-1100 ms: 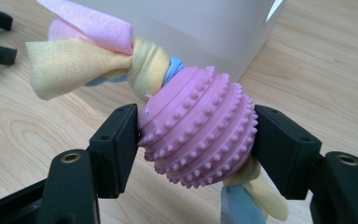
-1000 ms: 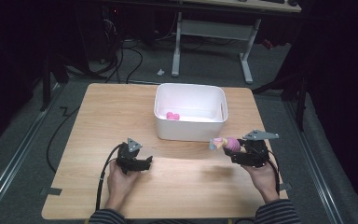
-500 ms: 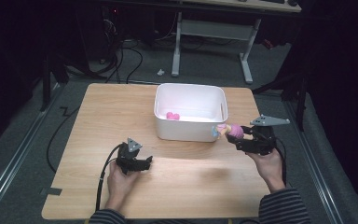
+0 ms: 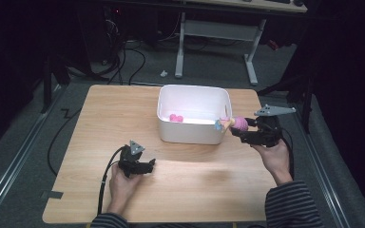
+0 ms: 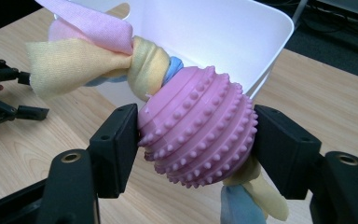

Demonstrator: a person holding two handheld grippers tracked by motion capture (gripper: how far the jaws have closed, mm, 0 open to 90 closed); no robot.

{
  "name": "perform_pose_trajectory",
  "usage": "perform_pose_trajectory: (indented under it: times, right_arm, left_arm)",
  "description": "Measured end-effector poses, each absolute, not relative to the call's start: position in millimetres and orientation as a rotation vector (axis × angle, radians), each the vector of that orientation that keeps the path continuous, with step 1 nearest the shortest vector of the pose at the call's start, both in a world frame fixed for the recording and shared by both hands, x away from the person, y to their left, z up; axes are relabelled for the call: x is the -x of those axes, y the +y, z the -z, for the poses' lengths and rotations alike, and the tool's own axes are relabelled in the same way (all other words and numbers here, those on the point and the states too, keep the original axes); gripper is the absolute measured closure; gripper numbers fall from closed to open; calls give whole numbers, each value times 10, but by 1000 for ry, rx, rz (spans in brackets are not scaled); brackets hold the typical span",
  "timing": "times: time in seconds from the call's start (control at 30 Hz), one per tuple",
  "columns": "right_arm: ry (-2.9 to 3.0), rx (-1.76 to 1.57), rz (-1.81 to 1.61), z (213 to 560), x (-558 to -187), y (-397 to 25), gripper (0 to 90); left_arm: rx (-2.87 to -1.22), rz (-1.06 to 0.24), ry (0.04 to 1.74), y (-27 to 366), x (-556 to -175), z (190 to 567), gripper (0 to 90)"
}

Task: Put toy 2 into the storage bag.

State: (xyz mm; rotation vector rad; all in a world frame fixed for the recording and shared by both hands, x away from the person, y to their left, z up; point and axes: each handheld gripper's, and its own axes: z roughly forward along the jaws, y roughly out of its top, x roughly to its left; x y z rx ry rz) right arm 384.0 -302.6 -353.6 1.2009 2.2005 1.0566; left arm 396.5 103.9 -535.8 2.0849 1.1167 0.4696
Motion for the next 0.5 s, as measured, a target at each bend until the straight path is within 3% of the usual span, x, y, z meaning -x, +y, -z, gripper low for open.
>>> perform_pose_trajectory:
  times: [0.5]
  right_arm:
    - [2239, -1137, -1018, 3377, -4061, -2836, 341]
  left_arm:
    - [-2085, -473, 1118, 1037, -3963, 5358, 195]
